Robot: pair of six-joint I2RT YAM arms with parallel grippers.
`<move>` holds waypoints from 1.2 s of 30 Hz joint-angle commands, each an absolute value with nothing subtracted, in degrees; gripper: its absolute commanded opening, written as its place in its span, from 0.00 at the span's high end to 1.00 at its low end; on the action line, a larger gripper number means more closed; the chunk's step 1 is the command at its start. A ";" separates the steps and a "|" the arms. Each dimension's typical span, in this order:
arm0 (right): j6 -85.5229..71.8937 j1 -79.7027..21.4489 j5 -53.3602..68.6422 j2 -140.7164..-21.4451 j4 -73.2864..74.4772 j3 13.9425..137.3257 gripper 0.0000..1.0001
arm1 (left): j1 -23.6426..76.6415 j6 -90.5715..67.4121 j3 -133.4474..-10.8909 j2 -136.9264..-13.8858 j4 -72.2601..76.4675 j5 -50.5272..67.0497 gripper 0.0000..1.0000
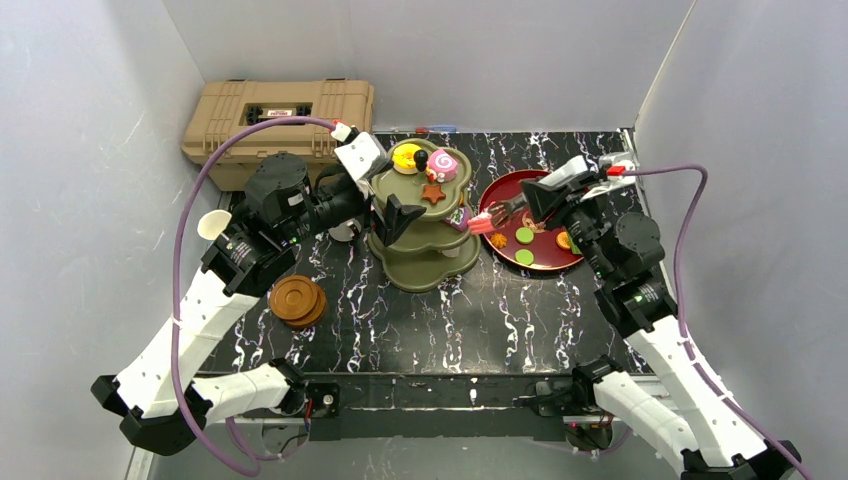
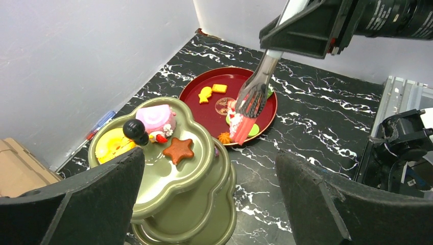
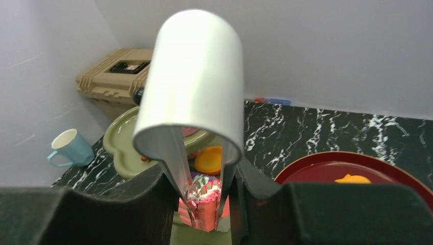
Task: Serve the afternoon tea
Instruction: Pick up the desert from the tray, then place the desert on the desert table.
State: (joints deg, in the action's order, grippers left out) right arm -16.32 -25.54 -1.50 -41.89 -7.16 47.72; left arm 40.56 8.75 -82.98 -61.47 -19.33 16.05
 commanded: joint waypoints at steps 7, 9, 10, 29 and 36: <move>-17.57 -35.67 -6.07 -44.29 -17.90 46.23 0.99 | 40.25 8.93 -85.27 -62.09 -19.07 15.91 0.02; -16.89 -37.92 -7.95 -44.44 -18.77 45.87 0.99 | 40.25 8.93 -85.39 -62.16 -19.07 15.95 0.02; -16.72 -38.75 -8.71 -44.53 -19.45 45.57 0.99 | 40.21 8.87 -85.36 -62.23 -19.01 15.99 0.02; -9.18 -53.75 -27.69 -46.62 -45.04 31.65 0.99 | 40.25 8.69 -87.34 -62.32 -20.98 16.50 0.02; -11.57 -54.12 -30.31 -46.63 -50.50 28.64 0.99 | 40.24 8.35 -87.49 -62.53 -20.85 16.61 0.02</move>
State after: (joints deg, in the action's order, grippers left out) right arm -10.61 -53.74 -26.61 -47.29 -40.58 28.95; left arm 40.56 8.75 -85.69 -62.59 -20.62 16.05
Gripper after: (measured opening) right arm 0.413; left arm 0.981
